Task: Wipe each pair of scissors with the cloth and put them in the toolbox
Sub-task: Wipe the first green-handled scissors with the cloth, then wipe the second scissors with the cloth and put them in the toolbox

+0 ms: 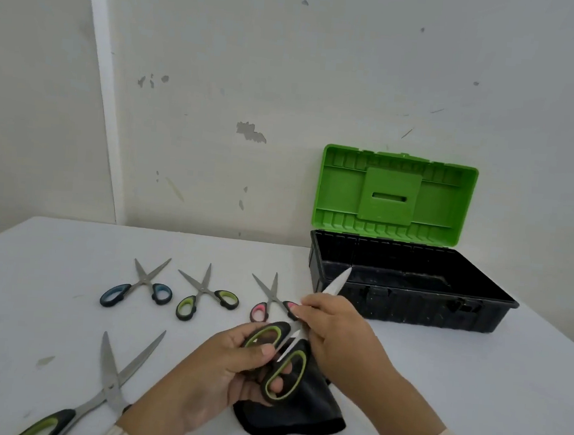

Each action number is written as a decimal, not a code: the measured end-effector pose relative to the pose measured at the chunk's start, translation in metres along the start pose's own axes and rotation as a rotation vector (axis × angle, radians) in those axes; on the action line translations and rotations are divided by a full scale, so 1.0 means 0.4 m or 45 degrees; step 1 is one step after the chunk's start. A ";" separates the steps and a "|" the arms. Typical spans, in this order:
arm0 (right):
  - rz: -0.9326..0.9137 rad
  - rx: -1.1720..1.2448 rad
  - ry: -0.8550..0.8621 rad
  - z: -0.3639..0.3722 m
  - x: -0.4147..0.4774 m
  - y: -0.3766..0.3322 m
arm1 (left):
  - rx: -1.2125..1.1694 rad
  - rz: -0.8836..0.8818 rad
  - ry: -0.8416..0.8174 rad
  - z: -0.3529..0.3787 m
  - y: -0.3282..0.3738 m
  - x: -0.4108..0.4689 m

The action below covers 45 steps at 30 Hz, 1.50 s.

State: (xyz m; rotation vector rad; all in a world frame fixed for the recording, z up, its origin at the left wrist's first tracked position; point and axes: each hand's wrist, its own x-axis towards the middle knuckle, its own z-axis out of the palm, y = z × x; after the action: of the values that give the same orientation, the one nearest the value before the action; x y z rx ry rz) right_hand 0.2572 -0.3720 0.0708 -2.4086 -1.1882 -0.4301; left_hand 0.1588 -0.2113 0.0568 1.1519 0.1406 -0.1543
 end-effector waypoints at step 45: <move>0.629 0.730 -0.143 -0.068 0.118 0.124 | 1.279 0.443 0.680 0.124 -0.094 0.209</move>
State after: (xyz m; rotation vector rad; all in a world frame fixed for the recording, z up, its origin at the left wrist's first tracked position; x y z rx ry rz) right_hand 0.3222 -0.3807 0.1040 -2.1170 -0.5991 0.1825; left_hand 0.2349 -0.2758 0.0270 2.1819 0.3519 0.4535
